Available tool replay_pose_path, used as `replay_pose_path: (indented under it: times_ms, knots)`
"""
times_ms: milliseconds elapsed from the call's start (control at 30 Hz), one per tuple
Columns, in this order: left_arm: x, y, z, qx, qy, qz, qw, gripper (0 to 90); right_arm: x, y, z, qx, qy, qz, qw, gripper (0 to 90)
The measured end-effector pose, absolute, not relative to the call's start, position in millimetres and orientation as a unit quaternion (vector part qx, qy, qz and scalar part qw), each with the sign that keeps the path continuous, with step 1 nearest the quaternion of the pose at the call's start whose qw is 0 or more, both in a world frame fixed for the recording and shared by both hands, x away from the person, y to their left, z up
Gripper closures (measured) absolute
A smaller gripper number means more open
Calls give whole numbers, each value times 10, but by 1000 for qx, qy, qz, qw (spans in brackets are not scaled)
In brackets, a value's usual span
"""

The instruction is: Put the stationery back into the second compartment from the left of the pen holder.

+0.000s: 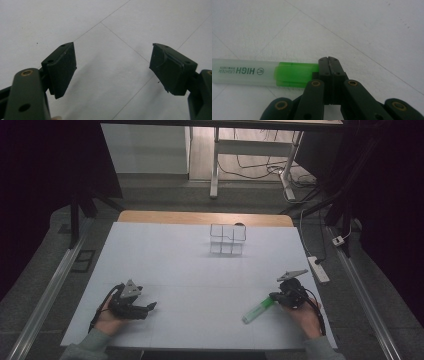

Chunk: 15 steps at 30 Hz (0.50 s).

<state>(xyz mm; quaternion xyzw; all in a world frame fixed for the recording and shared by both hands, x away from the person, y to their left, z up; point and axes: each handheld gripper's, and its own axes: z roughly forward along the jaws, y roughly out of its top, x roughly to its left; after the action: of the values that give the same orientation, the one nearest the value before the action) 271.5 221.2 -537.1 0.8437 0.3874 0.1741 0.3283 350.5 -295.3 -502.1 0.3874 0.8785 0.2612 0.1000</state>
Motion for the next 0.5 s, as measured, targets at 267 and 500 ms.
replay_pose_path:
  times_ms: [267, 500]
  knots:
    - [2714, 2214, -5368, 843, 387, 175, 329, 214, 3452, -2906, -5029, 390, 878, 262, 92, 893]
    - [2715, 2217, -5365, 843, 388, 176, 328, 215, 3391, -2831, -5032, 388, 880, 263, 82, 892]
